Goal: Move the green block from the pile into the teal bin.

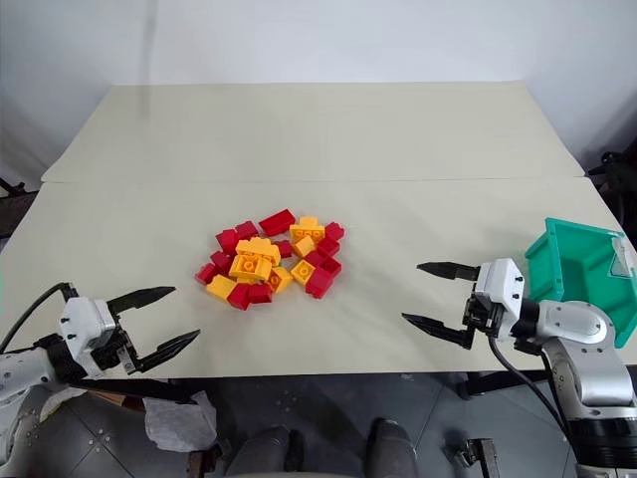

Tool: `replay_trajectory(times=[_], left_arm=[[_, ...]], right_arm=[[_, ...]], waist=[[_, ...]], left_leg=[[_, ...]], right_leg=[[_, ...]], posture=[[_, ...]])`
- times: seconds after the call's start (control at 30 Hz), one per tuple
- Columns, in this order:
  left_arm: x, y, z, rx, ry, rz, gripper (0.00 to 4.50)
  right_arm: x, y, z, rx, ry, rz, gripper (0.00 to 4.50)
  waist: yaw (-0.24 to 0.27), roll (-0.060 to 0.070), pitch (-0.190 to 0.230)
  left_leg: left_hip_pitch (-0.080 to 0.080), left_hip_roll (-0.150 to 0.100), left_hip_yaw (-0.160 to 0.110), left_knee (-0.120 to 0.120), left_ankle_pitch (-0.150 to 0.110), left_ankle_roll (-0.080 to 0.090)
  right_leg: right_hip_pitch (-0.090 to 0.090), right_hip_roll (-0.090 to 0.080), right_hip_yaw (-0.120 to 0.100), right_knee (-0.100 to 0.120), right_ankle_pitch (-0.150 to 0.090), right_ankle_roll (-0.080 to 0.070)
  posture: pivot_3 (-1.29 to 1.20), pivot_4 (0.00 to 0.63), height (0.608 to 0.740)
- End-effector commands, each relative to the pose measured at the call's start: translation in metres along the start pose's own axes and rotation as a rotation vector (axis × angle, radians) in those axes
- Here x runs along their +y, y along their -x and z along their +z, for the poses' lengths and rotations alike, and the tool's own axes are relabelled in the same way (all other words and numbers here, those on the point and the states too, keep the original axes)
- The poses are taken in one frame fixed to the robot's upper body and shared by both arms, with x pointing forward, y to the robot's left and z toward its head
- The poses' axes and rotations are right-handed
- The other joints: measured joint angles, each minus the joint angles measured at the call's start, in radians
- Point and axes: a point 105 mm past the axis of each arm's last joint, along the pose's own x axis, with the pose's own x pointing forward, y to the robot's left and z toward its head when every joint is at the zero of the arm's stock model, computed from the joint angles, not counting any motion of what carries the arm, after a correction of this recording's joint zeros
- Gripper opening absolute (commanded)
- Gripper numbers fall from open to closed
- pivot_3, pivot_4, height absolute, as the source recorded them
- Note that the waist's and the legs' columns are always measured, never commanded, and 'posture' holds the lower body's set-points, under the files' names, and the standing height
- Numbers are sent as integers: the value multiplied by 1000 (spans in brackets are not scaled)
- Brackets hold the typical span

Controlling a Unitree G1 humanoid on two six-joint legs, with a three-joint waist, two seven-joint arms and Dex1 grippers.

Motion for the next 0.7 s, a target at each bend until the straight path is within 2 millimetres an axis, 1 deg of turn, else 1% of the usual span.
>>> replay_trajectory(times=[0.03,0.17,0.27,0.37,0.5,0.57,0.63,0.7], left_arm=[[3,1,13,-56,-8,37,4500],[1,3,13,-93,62,43,4500],[4,12,9,-101,93,71,4500],[10,20,7,-119,111,123,4500],[10,41,-13,-45,136,167,4500],[9,48,-19,-17,141,174,4500],[12,51,-22,-7,128,200,4500],[13,51,-20,-13,126,200,4500]], right_arm=[[-2,2,5,-7,48,5,4462],[-2,0,4,-19,42,4,4462],[-2,-8,11,-64,34,6,4462],[1,-15,19,-110,27,17,3912],[2,-31,41,-189,42,32,2500],[3,-34,45,-198,44,44,1817],[4,-33,47,-200,49,46,1117],[6,-32,49,-198,52,58,446]], waist=[[-2,0,0],[-2,0,0],[-4,0,0],[-6,0,0],[-10,0,0],[-8,0,0],[-1,-1,0],[8,-1,0]], left_leg=[[0,0,0,0,0,0],[0,0,0,0,0,0],[0,0,0,0,0,0],[0,0,0,0,0,0],[0,1,0,0,0,0],[0,1,0,0,0,0],[0,1,0,0,0,-1],[-1,1,-1,1,-1,0]], right_leg=[[0,0,0,0,0,0],[0,0,0,0,0,0],[0,0,0,0,0,0],[0,0,0,1,0,0],[0,0,0,0,0,0],[-1,1,0,1,0,0],[0,1,0,0,0,0],[0,1,0,0,0,0]], posture=[[0,150,740],[0,150,740],[0,150,740],[0,150,740],[0,150,740],[0,150,740],[0,150,740],[0,150,740]])
